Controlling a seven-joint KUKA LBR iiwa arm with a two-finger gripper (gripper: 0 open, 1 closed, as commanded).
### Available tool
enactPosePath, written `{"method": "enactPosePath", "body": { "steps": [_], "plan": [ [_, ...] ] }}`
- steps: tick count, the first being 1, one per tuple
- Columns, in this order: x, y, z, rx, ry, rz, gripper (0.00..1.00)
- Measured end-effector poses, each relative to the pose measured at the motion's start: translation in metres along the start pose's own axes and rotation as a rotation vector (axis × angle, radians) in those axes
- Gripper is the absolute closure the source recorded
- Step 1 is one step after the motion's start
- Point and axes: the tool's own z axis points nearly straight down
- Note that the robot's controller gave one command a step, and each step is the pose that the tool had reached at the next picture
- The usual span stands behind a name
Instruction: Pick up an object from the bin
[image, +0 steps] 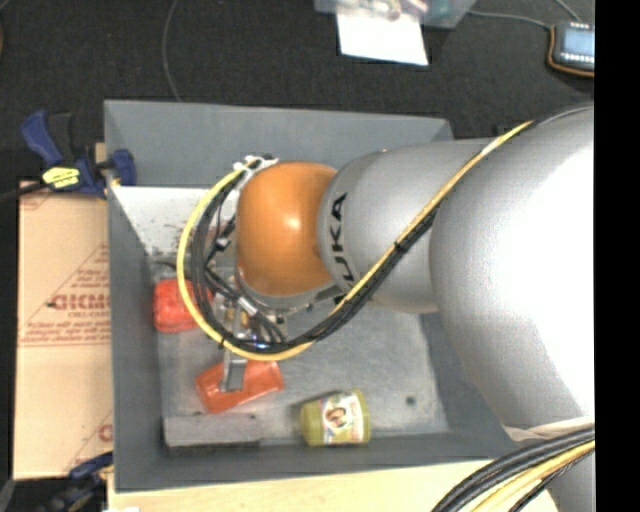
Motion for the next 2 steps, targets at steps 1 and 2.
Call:
{"method": "enactPosePath", "body": {
  "steps": [1, 2],
  "plan": [
    [0.000, 0.000, 0.000, 0.000, 0.000, 0.000, 0.00],
    [0.013, -0.028, 0.041, 0.000, -0.003, -0.325, 0.00]
  ]
}}
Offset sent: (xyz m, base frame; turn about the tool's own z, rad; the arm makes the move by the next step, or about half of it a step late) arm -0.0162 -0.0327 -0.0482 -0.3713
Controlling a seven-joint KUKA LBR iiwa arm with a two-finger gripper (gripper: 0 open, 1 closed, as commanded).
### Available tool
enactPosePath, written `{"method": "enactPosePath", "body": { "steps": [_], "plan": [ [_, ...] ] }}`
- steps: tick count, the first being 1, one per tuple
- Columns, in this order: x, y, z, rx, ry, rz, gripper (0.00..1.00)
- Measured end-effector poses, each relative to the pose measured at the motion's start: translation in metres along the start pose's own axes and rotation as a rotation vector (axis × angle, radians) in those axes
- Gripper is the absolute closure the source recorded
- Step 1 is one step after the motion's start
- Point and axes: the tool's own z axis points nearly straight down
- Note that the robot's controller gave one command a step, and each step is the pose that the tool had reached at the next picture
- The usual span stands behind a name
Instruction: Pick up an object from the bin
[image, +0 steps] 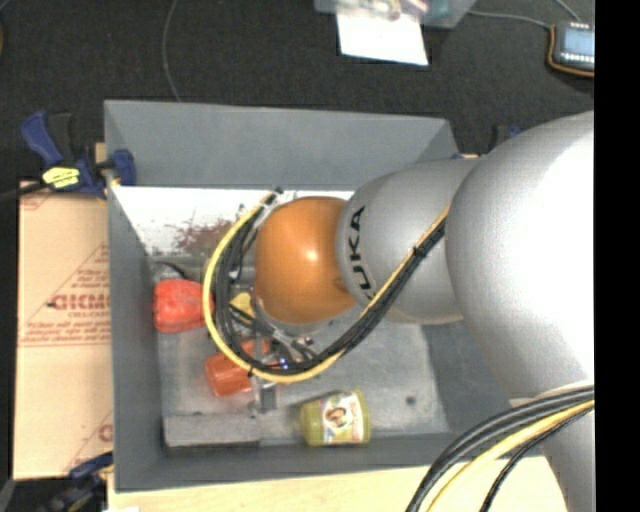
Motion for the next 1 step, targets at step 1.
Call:
{"method": "enactPosePath", "body": {
  "steps": [1],
  "plan": [
    [-0.0200, -0.0515, 0.0129, 0.001, 0.000, 0.118, 0.00]
  ]
}}
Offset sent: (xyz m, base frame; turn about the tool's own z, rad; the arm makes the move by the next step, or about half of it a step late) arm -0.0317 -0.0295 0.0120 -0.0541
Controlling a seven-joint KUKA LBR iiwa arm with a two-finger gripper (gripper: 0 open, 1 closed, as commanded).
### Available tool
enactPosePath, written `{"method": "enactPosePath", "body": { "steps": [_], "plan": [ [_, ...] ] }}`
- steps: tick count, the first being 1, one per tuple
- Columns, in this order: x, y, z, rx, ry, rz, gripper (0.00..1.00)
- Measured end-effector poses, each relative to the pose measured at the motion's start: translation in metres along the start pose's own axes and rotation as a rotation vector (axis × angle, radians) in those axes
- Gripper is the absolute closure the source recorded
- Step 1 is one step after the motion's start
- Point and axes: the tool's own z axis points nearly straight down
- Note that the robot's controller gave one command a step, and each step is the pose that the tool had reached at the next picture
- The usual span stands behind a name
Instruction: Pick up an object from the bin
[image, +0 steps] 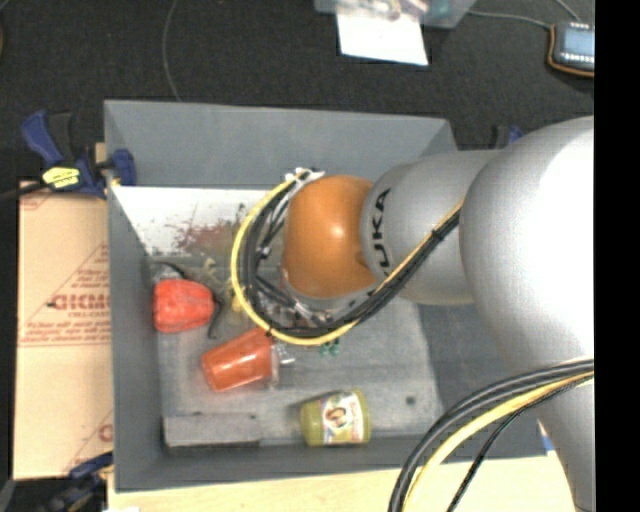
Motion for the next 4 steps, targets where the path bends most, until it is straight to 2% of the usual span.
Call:
{"method": "enactPosePath", "body": {
  "steps": [1, 2, 3, 4],
  "plan": [
    [0.061, 0.026, -0.026, -0.003, 0.003, -0.167, 1.00],
    [0.061, 0.026, -0.026, -0.003, 0.003, -0.166, 1.00],
    [0.069, 0.000, -0.212, -0.002, -0.001, -0.177, 1.00],
    [0.069, 0.000, -0.212, -0.003, 0.000, -0.177, 1.00]
  ]
}}
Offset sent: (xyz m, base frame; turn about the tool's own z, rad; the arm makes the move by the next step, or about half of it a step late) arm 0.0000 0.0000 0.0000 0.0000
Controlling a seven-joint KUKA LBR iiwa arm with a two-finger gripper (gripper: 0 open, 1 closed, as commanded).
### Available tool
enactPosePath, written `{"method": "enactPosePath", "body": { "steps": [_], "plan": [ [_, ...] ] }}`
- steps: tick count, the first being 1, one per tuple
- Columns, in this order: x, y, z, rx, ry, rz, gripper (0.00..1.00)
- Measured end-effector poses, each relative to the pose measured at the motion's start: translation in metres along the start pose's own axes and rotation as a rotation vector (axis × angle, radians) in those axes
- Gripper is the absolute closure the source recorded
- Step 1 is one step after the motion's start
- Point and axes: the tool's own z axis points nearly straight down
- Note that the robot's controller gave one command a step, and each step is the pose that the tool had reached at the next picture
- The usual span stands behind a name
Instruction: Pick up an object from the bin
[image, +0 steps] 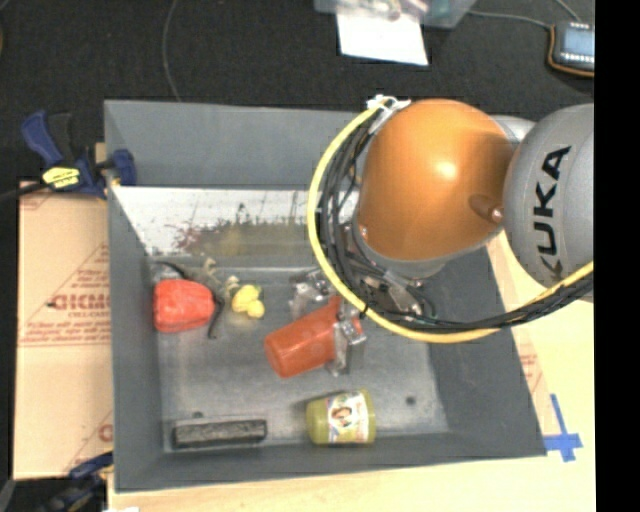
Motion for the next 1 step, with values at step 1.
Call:
{"method": "enactPosePath", "body": {
  "steps": [1],
  "plan": [
    [0.0062, 0.0167, 0.0545, -0.001, 0.001, 0.142, 1.00]
  ]
}}
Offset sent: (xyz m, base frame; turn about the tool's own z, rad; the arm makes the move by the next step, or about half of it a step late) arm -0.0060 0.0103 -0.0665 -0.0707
